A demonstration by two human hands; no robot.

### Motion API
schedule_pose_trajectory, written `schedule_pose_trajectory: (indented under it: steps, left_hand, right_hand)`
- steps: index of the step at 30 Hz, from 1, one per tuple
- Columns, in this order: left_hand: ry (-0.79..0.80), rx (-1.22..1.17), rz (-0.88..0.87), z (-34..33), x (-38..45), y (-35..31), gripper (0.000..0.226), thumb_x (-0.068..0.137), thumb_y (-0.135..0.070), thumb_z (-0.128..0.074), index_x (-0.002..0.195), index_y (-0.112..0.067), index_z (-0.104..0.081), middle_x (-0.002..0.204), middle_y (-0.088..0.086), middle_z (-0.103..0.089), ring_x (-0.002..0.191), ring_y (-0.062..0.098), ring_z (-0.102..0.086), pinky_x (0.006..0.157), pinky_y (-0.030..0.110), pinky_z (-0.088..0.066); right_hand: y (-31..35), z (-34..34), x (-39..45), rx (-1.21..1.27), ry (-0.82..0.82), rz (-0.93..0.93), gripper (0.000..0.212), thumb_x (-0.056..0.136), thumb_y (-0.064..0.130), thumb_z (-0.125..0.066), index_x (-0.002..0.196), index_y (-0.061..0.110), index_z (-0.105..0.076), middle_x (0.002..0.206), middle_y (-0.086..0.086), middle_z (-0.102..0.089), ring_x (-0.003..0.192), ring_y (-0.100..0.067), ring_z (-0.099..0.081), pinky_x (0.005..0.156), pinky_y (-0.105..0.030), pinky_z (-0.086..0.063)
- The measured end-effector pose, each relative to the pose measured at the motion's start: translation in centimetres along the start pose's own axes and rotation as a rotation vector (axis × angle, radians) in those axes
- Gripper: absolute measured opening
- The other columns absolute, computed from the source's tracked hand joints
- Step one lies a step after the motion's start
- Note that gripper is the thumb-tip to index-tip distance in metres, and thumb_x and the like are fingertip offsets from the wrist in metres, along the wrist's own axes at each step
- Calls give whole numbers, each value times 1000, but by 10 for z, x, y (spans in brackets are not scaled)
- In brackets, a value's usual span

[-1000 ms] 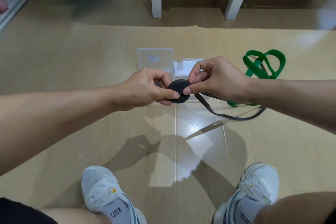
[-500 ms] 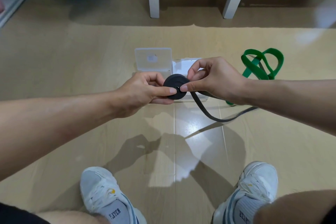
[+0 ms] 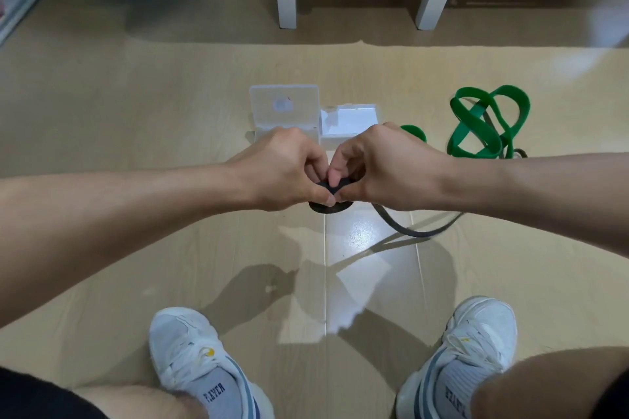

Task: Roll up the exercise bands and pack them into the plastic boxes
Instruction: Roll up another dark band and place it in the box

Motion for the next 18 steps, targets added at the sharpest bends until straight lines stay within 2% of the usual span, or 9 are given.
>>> schedule_pose_trajectory:
  steps: [2,5,8,11,16,18]
  left_hand:
    - [-14,-6,18,1,1,2,19,70,-22,-92,73,-18,-74,69,-7,-76,72,11,-73,78,41,-62]
    - [-24,-140,51,2,2,10,17,71,-15,-91,75,-14,-74,71,1,-76,70,17,-74,79,43,-61]
    - [-31,-277,71,5,1,18,17,73,-9,-89,75,-10,-72,69,5,-74,62,14,-68,70,39,-56]
    - [-55,-385,86,8,1,25,20,75,-5,-87,73,-10,-68,72,12,-73,65,18,-69,73,36,-57]
    - [-54,-459,97,5,3,32,22,78,-1,-84,78,-9,-63,73,8,-72,68,18,-71,73,33,-59]
    - [-20,-382,93,2,3,30,21,79,-5,-83,80,-12,-63,77,5,-73,68,16,-70,75,37,-57]
  right_hand:
    - [-1,0,0,29,3,11,16,78,24,-84,82,33,-71,77,15,-74,78,3,-69,78,-32,-58]
    - [-7,4,2,150,-16,-13,20,77,21,-87,87,26,-70,82,9,-76,76,-2,-70,78,-30,-56]
    - [-15,8,6,284,-9,-51,27,74,20,-90,85,19,-65,80,4,-77,71,-9,-71,67,-22,-52]
    - [-23,10,8,312,-17,-81,30,72,22,-92,83,19,-65,75,6,-75,65,-5,-66,59,-15,-45]
    - [-26,12,8,298,-42,-84,27,71,21,-93,81,20,-67,77,3,-76,64,-5,-65,60,-18,-47]
    - [-24,11,7,249,-62,-91,25,70,24,-93,81,22,-70,78,4,-77,69,-8,-68,67,-28,-53]
Point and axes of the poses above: each hand's wrist, its own x-axis towards the middle knuckle, its own z-axis out of the back of the hand, y = z × x, the point moved 7 cm from there along x, towards the middle knuckle
